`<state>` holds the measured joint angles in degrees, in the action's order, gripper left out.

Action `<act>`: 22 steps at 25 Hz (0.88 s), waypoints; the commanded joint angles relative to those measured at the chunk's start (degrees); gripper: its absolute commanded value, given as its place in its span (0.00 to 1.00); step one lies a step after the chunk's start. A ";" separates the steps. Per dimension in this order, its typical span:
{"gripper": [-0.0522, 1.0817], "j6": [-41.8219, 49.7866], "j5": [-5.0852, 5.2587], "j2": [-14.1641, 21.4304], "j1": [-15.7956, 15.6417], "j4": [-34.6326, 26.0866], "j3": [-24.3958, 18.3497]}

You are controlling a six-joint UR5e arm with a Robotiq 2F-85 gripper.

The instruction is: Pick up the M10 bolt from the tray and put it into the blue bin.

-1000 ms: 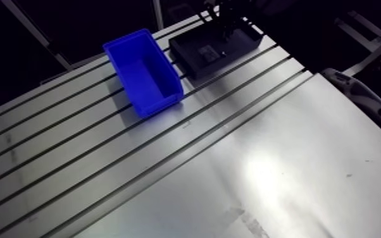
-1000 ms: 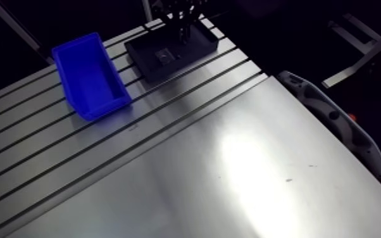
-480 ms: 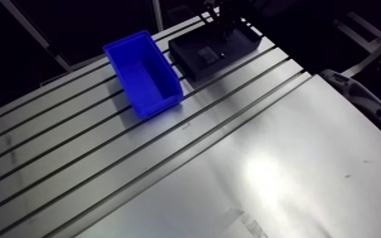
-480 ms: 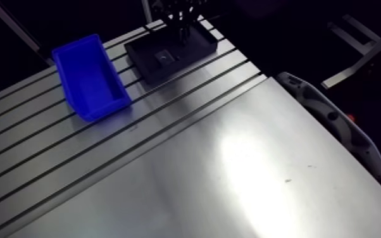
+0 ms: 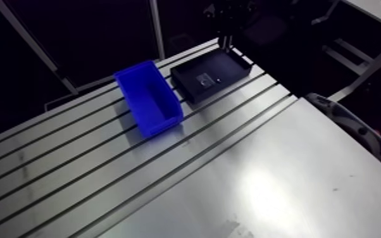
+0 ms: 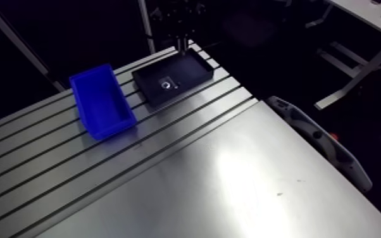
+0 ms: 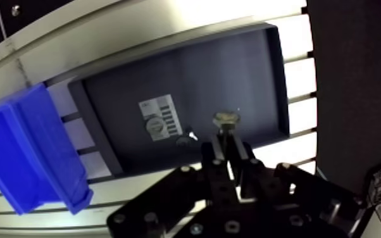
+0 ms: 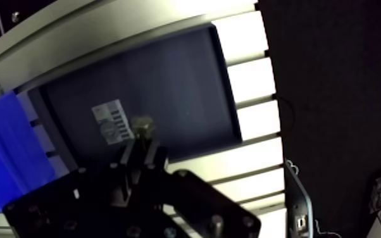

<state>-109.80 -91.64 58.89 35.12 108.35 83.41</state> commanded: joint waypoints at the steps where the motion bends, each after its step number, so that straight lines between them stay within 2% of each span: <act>1: 0.99 -3.80 0.37 8.03 -0.39 -7.32 -0.23; 5: 0.99 -8.72 0.46 10.84 -2.68 -10.93 -0.67; 8: 0.99 -16.46 0.19 11.28 -5.67 -12.07 -0.93; 12: 0.99 -27.01 0.10 13.13 -7.08 -12.16 -0.75; 14: 0.99 -30.70 -1.13 12.77 -10.77 -12.25 -1.63; 15: 0.99 -32.99 -1.65 12.77 -11.21 -12.25 -1.81; 16: 0.99 -37.82 -1.74 12.77 -11.47 -12.16 -1.46; 20: 0.99 -55.32 -1.21 13.21 -11.56 -12.07 0.48; 22: 0.99 -60.94 -1.13 13.48 -12.00 -11.98 1.18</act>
<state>-151.62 -92.65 71.60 24.87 96.42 82.92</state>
